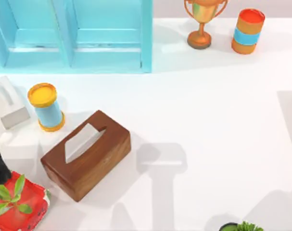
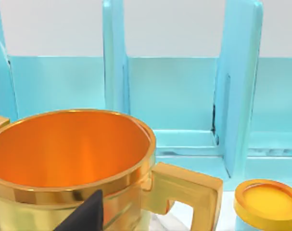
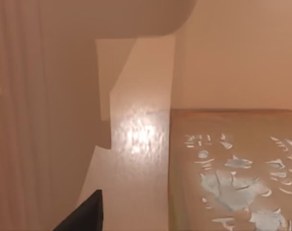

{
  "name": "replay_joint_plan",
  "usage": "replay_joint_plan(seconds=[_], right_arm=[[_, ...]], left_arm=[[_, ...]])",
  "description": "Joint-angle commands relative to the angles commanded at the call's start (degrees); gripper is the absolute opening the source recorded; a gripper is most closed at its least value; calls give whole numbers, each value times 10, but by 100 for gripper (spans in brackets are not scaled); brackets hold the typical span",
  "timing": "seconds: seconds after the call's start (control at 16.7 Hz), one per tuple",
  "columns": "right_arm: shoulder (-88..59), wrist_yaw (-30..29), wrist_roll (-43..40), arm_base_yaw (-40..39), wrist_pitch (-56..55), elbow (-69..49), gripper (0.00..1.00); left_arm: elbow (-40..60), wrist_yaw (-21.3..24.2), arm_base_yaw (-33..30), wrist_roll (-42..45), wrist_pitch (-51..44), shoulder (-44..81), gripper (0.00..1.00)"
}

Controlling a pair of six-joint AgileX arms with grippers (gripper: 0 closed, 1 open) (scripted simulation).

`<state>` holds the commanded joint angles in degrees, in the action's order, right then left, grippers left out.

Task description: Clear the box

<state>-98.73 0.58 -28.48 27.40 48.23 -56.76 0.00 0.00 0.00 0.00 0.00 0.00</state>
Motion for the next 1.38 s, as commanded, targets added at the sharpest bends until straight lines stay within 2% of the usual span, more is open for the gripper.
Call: replay_joint_plan(seconds=[0.06, 0.84, 1.38], right_arm=[[0, 0, 0, 0, 0, 0, 100], [0, 0, 0, 0, 0, 0, 2], [1, 0, 1, 0, 0, 0, 0]], left_arm=[[0, 0, 0, 0, 0, 0, 100], [0, 0, 0, 0, 0, 0, 100], [0, 0, 0, 0, 0, 0, 100]])
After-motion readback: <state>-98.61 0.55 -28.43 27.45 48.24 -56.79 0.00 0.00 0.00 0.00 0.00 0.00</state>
